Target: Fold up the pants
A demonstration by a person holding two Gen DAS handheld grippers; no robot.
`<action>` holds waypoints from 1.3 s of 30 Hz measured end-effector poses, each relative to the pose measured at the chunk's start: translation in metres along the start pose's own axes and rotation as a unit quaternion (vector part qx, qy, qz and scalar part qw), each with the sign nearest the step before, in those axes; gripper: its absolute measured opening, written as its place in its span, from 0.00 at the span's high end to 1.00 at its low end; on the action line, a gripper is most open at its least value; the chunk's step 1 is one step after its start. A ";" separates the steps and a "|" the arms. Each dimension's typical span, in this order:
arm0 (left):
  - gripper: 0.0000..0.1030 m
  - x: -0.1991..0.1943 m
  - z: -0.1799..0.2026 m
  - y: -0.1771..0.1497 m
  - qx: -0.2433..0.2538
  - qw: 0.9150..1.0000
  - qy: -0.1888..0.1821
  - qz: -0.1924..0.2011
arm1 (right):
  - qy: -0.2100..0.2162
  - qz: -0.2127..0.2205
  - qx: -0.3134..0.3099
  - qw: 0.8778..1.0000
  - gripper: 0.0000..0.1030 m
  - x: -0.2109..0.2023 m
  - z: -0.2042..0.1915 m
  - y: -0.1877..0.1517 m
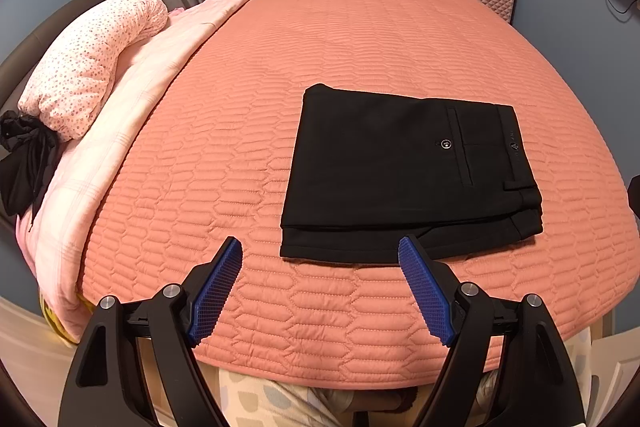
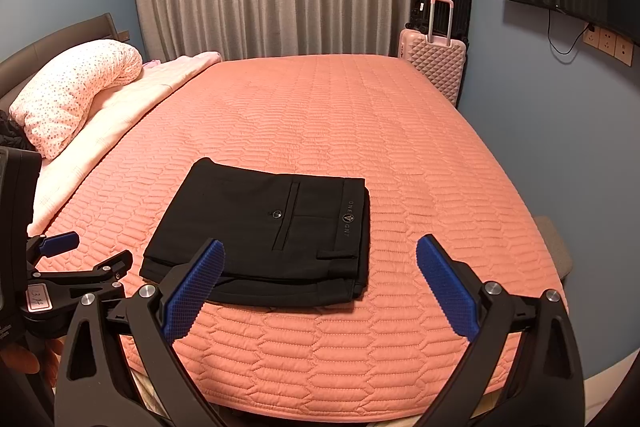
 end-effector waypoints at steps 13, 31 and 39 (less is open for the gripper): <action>0.24 -0.001 0.000 0.001 -0.005 1.000 -0.003 0.000 | 0.001 0.000 0.000 1.000 0.07 0.000 0.001 0.000; 0.21 -0.010 0.001 0.011 -0.006 1.000 0.006 0.028 | 0.002 0.002 -0.002 1.000 0.07 -0.002 -0.001 0.002; 0.17 -0.017 0.001 0.018 -0.007 0.999 0.003 0.050 | 0.001 0.005 -0.003 1.000 0.07 -0.001 -0.002 0.002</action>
Point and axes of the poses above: each gripper's, at about its wrist camera, not at the fingertips, and x roughly the way its jaws point, z to its right, y to its top, the point moved 5 cm from there along x, roughly the way its jaws point, and after that the axes turned 15 degrees about z, right-handed, at the moved point
